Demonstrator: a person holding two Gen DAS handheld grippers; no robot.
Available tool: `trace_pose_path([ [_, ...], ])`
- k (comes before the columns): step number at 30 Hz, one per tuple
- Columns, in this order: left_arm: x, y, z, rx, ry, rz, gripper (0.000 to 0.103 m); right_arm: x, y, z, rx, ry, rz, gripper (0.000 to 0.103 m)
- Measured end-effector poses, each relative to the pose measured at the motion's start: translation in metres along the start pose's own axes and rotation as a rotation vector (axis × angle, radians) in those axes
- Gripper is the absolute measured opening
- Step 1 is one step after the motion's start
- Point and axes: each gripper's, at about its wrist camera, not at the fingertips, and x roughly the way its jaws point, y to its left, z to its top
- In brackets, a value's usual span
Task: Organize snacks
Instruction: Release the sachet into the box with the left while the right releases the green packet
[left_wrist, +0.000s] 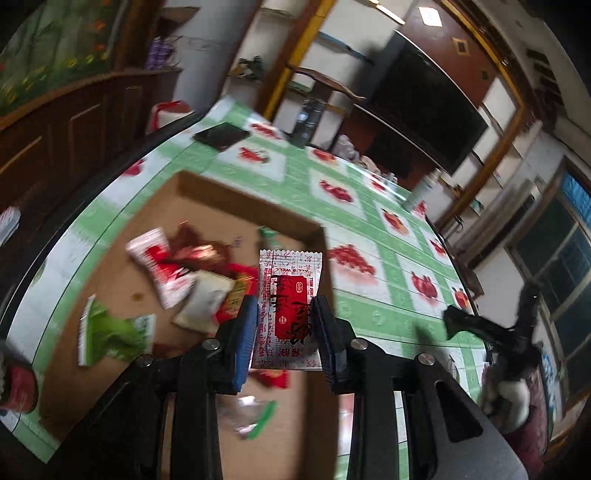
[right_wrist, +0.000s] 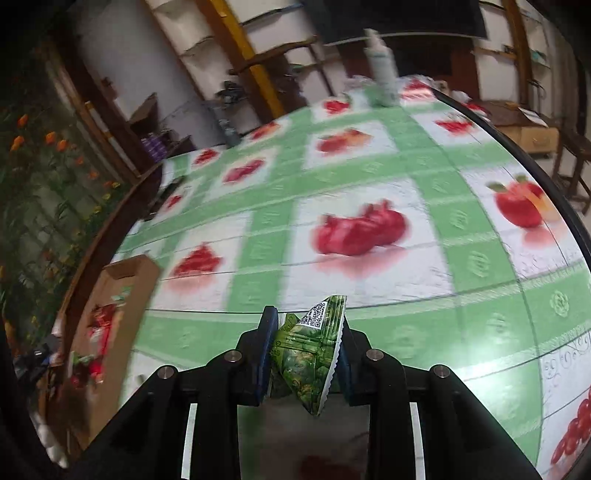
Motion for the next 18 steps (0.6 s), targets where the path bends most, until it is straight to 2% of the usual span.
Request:
trace_pose_path([
  [5,0.004,0.019,-0.012,-0.028,0.024,-0.012,0.028,-0.009,0.101,0.005,-0.170,0.030,0.116,0.029],
  [11,0.000,0.033,-0.029,-0.030,0.069,-0.042,0.028,0.028,0.204,-0.019,-0.307,0.140,0.218,0.029],
  [16,-0.014,0.040,-0.037,-0.010,0.063,-0.032,0.028,0.058,0.252,-0.044,-0.372,0.192,0.238,0.029],
  [18,-0.018,0.044,-0.037,-0.010,0.058,-0.021,0.028,0.065,0.262,-0.051,-0.404,0.186,0.217,0.029],
])
